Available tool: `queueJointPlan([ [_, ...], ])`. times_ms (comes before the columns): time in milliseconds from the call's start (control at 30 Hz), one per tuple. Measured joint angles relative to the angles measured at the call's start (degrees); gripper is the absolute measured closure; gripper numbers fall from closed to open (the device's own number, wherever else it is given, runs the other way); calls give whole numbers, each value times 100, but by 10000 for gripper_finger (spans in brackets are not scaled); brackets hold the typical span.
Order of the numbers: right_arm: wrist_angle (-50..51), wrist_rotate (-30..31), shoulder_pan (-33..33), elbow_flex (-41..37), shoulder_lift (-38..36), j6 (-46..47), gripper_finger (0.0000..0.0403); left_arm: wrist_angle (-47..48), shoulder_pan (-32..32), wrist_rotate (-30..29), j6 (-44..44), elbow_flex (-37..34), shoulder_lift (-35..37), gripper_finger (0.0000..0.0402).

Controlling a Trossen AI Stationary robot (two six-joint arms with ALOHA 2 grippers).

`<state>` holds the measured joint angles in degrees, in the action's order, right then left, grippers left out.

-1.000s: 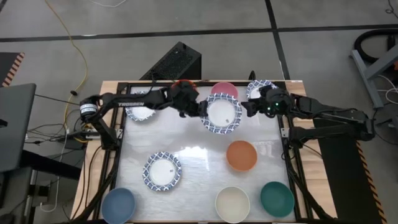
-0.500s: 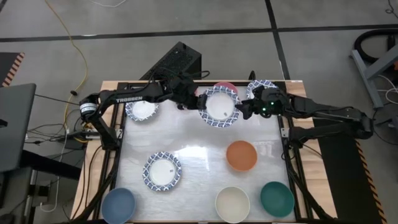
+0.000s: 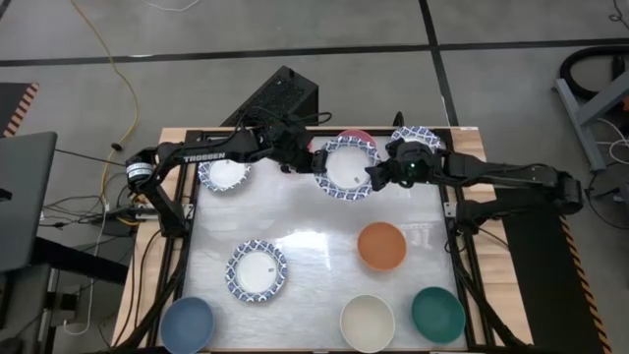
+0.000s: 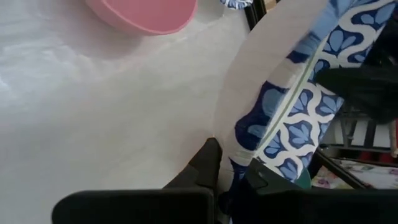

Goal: Nest bowls inside each other
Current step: Stack the blue patterned bowl on top of the blue patterned bowl

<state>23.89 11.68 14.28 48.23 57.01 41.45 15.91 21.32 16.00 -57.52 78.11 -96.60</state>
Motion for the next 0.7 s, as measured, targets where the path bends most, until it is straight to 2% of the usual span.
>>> queueJointPlan([
  [67,31,22,8,0,0,55,359,10,-2,-99,30,0,0,400],
  [133,27,34,9,-2,2,51,387,2,-4,-179,129,0,2,393],
  [300,98,15,2,-2,2,276,388,-5,-8,-317,402,0,2,342],
  [700,242,7,245,-2,-2,886,398,7,-37,-236,588,-4,16,168],
])
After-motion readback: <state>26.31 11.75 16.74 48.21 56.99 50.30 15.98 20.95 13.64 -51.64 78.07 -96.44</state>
